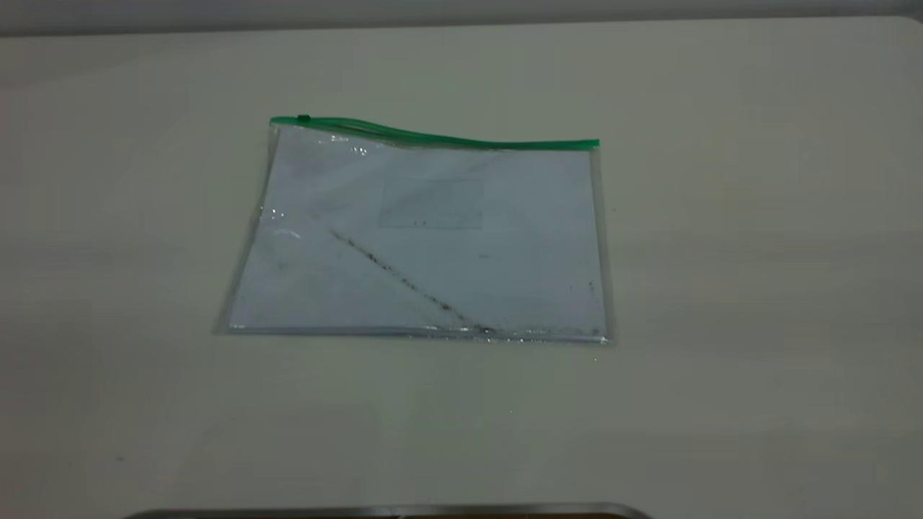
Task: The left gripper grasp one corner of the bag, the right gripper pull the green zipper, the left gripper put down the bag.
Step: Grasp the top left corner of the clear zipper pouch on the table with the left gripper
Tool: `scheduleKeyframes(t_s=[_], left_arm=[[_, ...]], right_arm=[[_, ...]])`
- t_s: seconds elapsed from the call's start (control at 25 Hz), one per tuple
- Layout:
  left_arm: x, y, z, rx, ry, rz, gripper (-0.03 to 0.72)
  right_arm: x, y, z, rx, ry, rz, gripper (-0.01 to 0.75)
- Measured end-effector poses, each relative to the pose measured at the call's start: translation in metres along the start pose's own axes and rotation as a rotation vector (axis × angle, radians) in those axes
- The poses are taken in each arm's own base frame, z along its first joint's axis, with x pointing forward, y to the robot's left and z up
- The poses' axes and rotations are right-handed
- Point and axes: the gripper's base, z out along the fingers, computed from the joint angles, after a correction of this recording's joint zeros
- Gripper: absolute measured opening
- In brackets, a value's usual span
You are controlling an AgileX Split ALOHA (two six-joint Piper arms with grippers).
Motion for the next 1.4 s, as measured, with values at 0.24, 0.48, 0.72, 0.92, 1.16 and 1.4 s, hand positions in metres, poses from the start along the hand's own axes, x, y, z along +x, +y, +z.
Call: scheduleKeyframes(t_s=[0.24, 0.48, 0.72, 0.92, 1.16, 1.4], left_arm=[[-0.060, -0.003, 0.022, 0.031, 0.051, -0.012, 0.588], [-0.104, -0.005, 0.067, 0.056, 0.197, -0.030, 0.588], [-0.131, -0.012, 0.111, 0.124, 0.273, -0.044, 0.588], [-0.150, -0.019, 0.160, 0.208, 0.278, -0.070, 0.588], [-0.182, -0.027, 0.233, 0.298, 0.311, -0.072, 0.588], [-0.203, -0.034, 0.299, 0.391, 0.341, -0.031, 0.588]], right_arm=[[-0.041, -0.004, 0.028, -0.007, 0.129, 0.010, 0.449], [-0.058, -0.012, 0.072, -0.002, 0.262, 0.046, 0.449], [-0.061, -0.011, 0.096, -0.046, 0.332, 0.086, 0.449], [-0.062, -0.008, 0.099, -0.089, 0.337, 0.067, 0.449], [-0.064, -0.010, 0.105, -0.082, 0.344, 0.067, 0.449], [-0.070, -0.016, 0.127, -0.051, 0.335, 0.076, 0.449]])
